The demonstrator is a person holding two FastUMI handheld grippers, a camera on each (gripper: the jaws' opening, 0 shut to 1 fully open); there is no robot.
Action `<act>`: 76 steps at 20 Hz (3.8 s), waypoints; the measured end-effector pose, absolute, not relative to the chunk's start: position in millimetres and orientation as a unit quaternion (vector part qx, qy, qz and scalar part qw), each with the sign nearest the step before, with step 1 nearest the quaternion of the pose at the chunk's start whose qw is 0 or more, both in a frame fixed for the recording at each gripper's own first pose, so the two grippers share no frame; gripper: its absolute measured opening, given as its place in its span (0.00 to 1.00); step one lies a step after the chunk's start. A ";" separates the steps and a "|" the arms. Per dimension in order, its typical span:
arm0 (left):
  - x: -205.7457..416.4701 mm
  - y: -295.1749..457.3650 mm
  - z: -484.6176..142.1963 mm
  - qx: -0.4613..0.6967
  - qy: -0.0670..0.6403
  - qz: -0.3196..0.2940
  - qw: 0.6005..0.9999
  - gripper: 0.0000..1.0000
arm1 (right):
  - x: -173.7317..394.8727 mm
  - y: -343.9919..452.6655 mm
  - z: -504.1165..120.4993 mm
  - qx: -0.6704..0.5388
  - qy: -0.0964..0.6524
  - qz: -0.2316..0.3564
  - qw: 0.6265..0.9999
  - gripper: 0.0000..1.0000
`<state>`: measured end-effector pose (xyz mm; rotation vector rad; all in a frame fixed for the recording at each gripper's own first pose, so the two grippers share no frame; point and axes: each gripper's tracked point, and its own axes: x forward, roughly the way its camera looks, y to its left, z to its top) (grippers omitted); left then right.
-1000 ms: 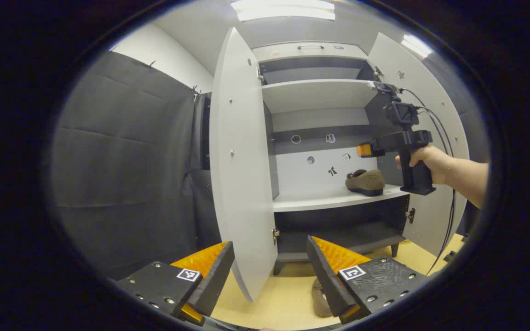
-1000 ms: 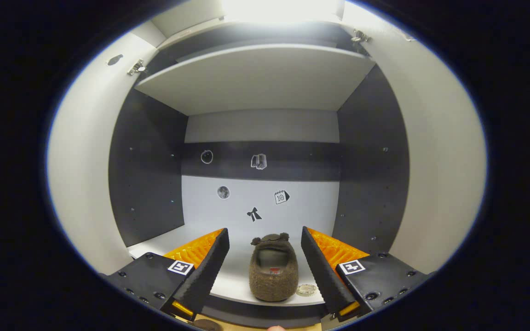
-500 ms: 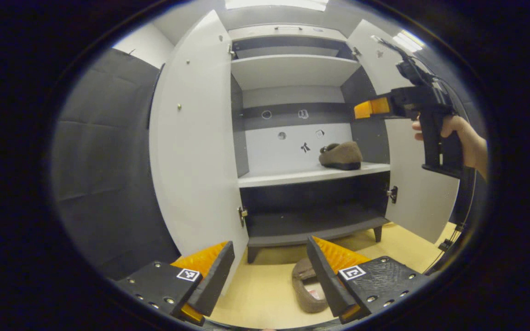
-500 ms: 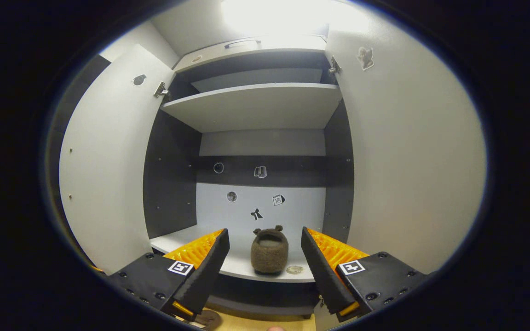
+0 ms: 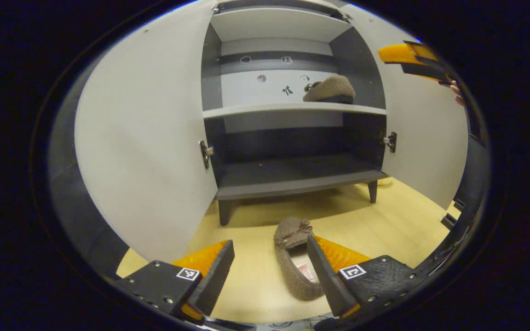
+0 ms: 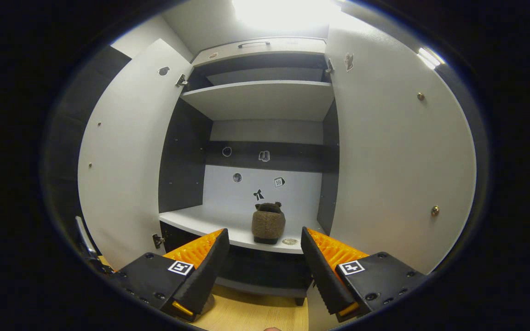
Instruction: Grab one shoe with the right hand and put it into the shoe cabinet, grab the other shoe with the left hand and put it into the shoe cabinet; then close the right door with the right hand and the left door with the left hand.
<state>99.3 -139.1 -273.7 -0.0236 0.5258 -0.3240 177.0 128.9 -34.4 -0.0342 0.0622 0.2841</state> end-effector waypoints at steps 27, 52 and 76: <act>126.1 -172.1 -370.0 0.006 0.373 -0.149 0.916 0.01 | 141.5 116.8 -62.2 -0.011 0.075 0.154 0.985 0.99; 190.1 -142.4 -84.4 -0.067 0.099 -0.115 0.986 0.01 | 115.6 118.6 -62.3 0.005 0.081 0.164 0.983 0.98; 376.9 -185.0 -11.1 -0.043 0.042 -0.115 0.992 0.01 | 123.7 128.8 -108.6 0.026 0.132 0.155 0.979 0.99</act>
